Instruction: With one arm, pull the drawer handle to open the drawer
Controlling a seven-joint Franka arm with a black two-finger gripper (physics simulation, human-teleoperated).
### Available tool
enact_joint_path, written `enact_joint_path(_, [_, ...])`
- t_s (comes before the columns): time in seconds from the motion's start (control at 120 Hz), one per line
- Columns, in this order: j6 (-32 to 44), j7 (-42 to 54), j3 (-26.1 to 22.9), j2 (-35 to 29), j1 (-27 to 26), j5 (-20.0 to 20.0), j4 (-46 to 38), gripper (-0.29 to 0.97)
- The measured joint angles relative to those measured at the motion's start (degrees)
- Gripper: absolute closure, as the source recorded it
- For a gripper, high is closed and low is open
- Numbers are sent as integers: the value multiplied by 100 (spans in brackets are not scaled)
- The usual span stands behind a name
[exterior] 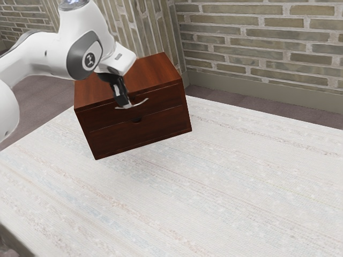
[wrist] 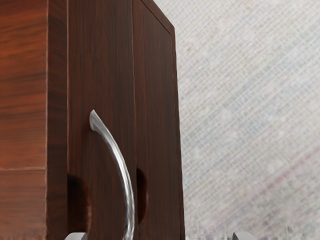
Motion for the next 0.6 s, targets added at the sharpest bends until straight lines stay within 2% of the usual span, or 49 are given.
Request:
enact_joint_path(0.183, [111,37,42,6,-8,7,-90,39])
enact_joint_path(0.408, [578,68,30,-169,-36,3,-679,44])
enact_joint_path(0.6, [933,86,37,-138,-45,-18,-809,47])
